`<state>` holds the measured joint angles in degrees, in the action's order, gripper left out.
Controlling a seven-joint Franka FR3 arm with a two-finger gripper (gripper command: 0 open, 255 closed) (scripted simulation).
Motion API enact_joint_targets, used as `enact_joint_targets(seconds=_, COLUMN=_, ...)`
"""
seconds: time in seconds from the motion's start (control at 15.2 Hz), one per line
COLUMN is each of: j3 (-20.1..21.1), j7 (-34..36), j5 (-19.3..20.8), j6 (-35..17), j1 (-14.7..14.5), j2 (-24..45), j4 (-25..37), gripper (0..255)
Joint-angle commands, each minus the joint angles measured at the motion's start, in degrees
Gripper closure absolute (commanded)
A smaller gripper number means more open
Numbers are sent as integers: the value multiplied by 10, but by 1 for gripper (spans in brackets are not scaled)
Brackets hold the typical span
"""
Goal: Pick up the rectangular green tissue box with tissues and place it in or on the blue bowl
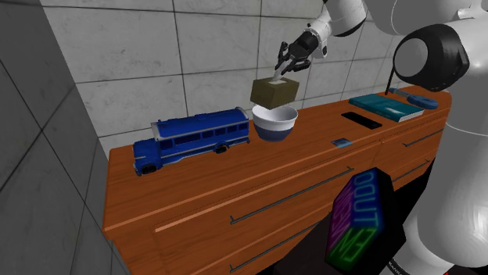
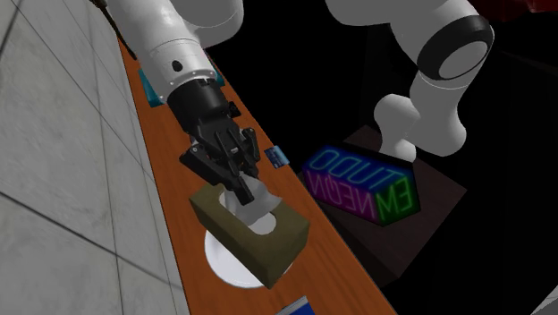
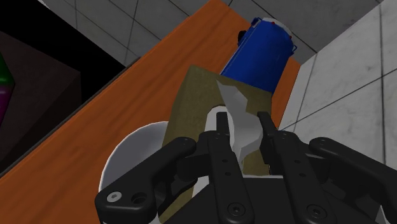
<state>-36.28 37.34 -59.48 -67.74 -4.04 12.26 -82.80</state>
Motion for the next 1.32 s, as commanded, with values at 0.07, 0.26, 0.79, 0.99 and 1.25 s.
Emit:
enact_joint_targets(seconds=0.07, j3=0, j7=-17, j5=8, j6=-15, j1=-5, j2=-4, j4=-25, gripper=255)
enact_joint_targets(seconds=0.26, j3=1, j7=-33, j5=15, j6=-30, j1=-9, j2=-6, j4=-48, gripper=255)
enact_joint_targets(seconds=0.79, j3=1, j7=-42, j5=18, j6=-38, j1=-11, j2=-7, j4=-60, gripper=255)
enact_joint_targets(seconds=0.99, j3=1, j7=-42, j5=18, j6=-37, j1=-11, j2=-8, j4=-60, gripper=0)
enact_joint_targets(seconds=1.25, j3=1, j7=-42, j5=18, j6=-38, j1=-11, j2=-7, j4=-60, gripper=0)
